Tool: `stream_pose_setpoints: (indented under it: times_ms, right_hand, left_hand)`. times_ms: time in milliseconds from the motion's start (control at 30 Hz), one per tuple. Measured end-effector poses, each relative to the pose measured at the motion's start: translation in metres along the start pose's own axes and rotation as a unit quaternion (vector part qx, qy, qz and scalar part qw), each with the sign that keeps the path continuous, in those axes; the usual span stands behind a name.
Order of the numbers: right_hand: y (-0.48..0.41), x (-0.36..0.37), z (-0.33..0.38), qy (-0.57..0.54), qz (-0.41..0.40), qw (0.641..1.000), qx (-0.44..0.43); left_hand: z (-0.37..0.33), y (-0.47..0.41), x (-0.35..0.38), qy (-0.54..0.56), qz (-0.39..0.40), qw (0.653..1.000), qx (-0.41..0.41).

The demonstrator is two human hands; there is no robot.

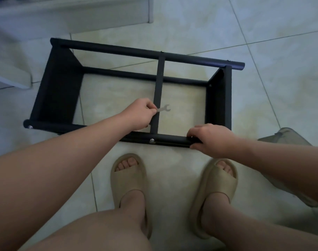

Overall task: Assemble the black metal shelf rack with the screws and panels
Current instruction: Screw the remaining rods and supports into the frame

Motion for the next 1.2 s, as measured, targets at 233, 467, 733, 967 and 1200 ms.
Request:
stream_pose_setpoints:
  times_ms: [233,467,733,967,1200]
  right_hand:
    - [0.034,0.015,-0.084,0.004,0.04,0.996,0.081]
    - [0.043,0.013,-0.1,-0.032,-0.015,0.999,0.019]
    - [0.008,-0.003,-0.032,0.025,-0.112,0.987,-0.111]
    - [-0.016,0.007,-0.029,0.003,-0.131,0.984,-0.118]
    - [-0.009,0.013,-0.018,0.002,-0.177,0.975,-0.138]
  left_hand:
    - [-0.039,-0.004,0.083,0.045,0.104,0.993,0.034]
    - [-0.032,-0.01,0.087,0.11,0.086,0.99,0.017]
    - [0.008,-0.031,0.061,0.04,0.039,0.998,-0.013]
    - [0.015,-0.035,0.088,0.04,0.115,0.993,0.008]
    - [0.017,-0.03,0.097,0.025,0.148,0.989,0.01]
Point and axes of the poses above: each hand's wrist, its own y-axis away from the middle knuckle, its own x-axis out of the palm, z = x × y, the point moved 10 cm from there along -y, towards the middle knuckle, and after that the axes turned 12 degrees about x, right-handed, at the moved point
